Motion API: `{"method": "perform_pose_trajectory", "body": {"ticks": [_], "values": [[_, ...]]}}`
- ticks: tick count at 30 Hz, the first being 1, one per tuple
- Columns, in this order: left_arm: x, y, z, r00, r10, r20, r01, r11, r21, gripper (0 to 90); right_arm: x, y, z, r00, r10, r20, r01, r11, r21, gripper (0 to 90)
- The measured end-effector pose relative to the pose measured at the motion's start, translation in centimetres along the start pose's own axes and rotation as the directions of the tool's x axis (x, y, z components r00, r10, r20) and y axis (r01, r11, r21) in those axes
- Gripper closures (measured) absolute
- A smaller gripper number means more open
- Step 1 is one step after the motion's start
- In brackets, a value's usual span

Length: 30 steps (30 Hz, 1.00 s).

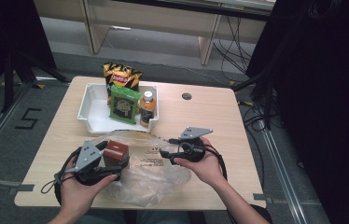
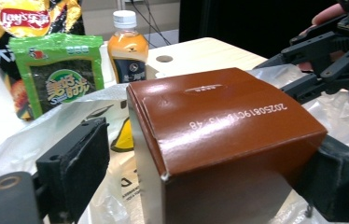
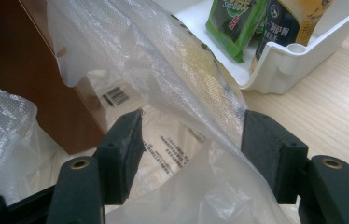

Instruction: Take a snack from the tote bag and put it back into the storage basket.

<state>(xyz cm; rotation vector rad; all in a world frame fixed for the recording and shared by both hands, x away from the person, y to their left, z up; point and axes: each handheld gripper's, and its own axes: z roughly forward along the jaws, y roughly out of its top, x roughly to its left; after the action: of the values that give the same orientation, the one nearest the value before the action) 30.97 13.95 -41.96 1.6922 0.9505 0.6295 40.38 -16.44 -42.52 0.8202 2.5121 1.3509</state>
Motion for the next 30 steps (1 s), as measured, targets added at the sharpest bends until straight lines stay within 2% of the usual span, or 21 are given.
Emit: {"method": "perform_pose_trajectory", "body": {"ticks": [2,6,10,16,18,23,24,27,30], "values": [[-0.13,0.01,0.00,0.9998,-0.014,-0.017,0.014,0.9999,-0.005,12.7,-0.01,-0.07,0.05,1.0000,-0.004,0.007,0.004,1.000,-0.010,39.7],[-0.46,-0.14,0.17,0.9994,-0.012,-0.031,0.012,0.9999,0.000,13.9,-0.04,0.00,0.00,0.9999,-0.012,0.006,0.012,1.000,-0.006,39.6],[-0.67,-0.16,0.46,0.9992,-0.005,-0.039,0.005,1.0000,0.003,15.2,0.23,-0.04,-0.02,0.9998,0.018,0.001,-0.018,1.000,0.004,39.6],[-0.48,-0.21,0.15,0.9983,-0.009,-0.058,0.009,1.0000,0.001,19.8,-0.08,-0.11,0.03,0.9999,-0.010,0.008,0.010,1.000,-0.014,39.6],[-0.53,-0.27,0.06,0.9981,-0.015,-0.060,0.014,0.9999,-0.004,21.2,0.02,-0.15,-0.04,0.9998,0.015,0.009,-0.015,1.000,-0.001,39.6],[-0.51,-0.41,-0.03,0.9984,-0.017,-0.054,0.016,0.9999,-0.003,25.0,-0.01,-0.26,0.05,1.0000,0.002,0.001,-0.002,1.000,-0.006,39.6],[-0.51,-0.43,-0.03,0.9984,-0.017,-0.054,0.017,0.9999,-0.003,25.3,0.19,-0.31,-0.01,0.9994,0.033,0.005,-0.033,0.999,0.001,39.6],[-0.60,-0.50,-0.06,0.9990,-0.013,-0.043,0.013,0.9999,-0.004,28.8,-0.04,-0.36,0.04,0.9998,0.017,0.008,-0.017,1.000,0.000,39.6],[-0.77,-0.51,-0.18,0.9995,0.010,-0.031,-0.010,0.9999,-0.004,33.1,0.04,-0.42,0.05,0.9997,0.026,0.003,-0.026,1.000,0.000,39.6]]}}
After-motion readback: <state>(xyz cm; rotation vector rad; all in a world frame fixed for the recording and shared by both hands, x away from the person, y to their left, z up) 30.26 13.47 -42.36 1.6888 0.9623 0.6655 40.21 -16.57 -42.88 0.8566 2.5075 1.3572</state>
